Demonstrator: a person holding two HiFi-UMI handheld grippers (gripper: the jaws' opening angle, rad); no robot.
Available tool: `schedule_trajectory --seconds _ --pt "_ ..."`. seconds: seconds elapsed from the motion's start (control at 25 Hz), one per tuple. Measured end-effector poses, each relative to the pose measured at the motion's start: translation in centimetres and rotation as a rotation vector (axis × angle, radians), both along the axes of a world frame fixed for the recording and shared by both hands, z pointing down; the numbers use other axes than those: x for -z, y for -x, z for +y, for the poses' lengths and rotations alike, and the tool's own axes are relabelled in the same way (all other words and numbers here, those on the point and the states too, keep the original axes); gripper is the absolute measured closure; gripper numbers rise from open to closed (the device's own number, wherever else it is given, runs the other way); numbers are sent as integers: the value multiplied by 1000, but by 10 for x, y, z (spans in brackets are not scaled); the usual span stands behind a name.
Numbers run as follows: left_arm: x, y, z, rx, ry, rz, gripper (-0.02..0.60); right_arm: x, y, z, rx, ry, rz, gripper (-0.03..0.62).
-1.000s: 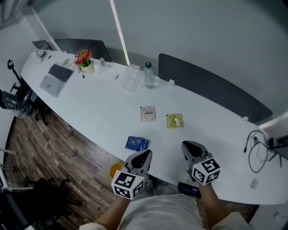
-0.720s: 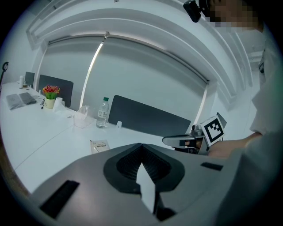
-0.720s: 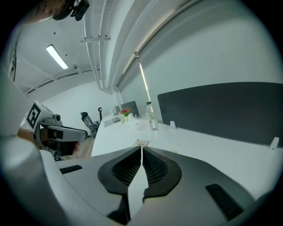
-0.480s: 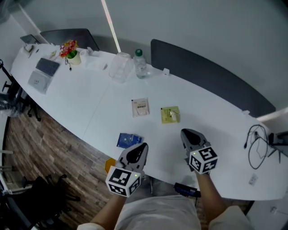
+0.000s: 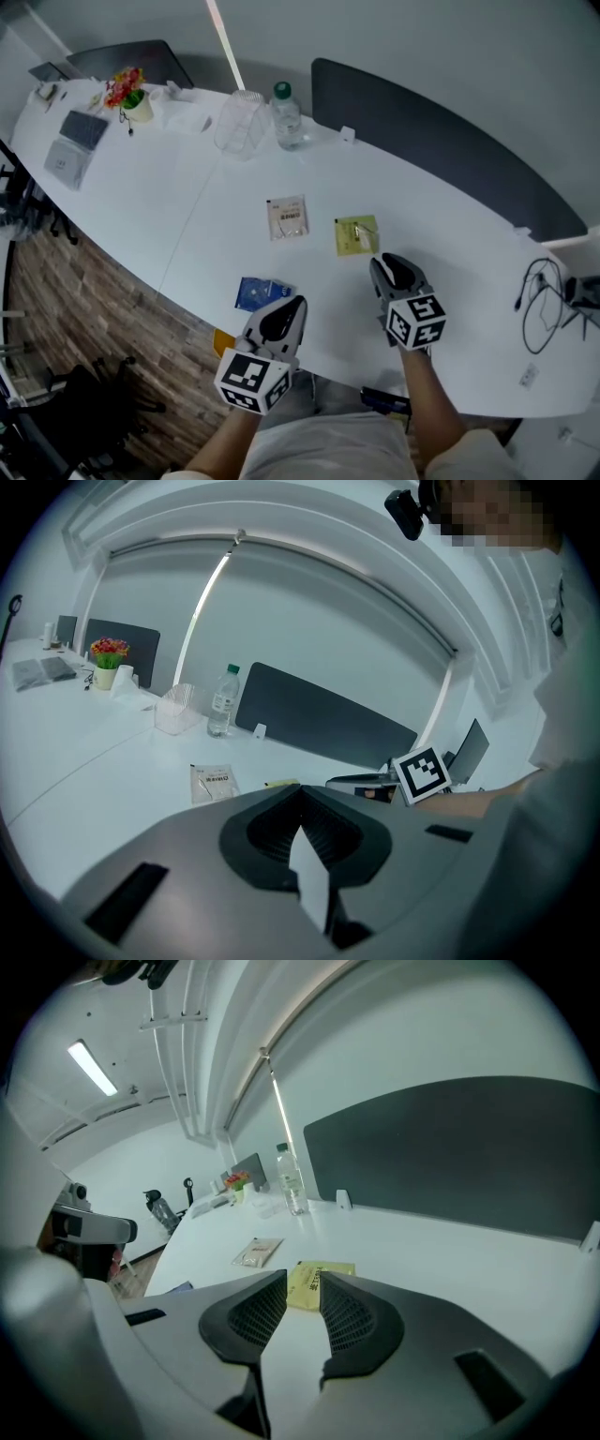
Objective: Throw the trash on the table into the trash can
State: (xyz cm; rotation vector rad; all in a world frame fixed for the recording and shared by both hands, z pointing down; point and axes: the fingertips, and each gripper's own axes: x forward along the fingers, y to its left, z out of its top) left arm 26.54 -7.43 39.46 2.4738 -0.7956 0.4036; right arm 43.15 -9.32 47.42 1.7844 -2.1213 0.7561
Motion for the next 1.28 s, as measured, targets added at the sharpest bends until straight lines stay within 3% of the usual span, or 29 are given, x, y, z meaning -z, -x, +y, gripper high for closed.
schedule_trajectory --seconds 0.32,0.72,0.92,1.0,1.08,1.28 --pt "-13 1 -5 9 31 -9 578 -34 -10 -22 -34 58 -10 405" --pt "-26 8 -8 30 60 -20 579 -61 -13 -32 -54 106 -37 382" --pt "-25 11 -12 41 66 -24 578 -68 -15 -35 -60 140 -1 384" --pt "-28 12 -12 42 62 -19 578 -70 -14 -34 -48 155 30 401" --pt "-29 14 -12 45 62 -18 580 -73 -14 -33 -36 166 63 471" --pt "-28 16 -11 53 64 -17 580 -70 -15 -31 -41 159 48 528"
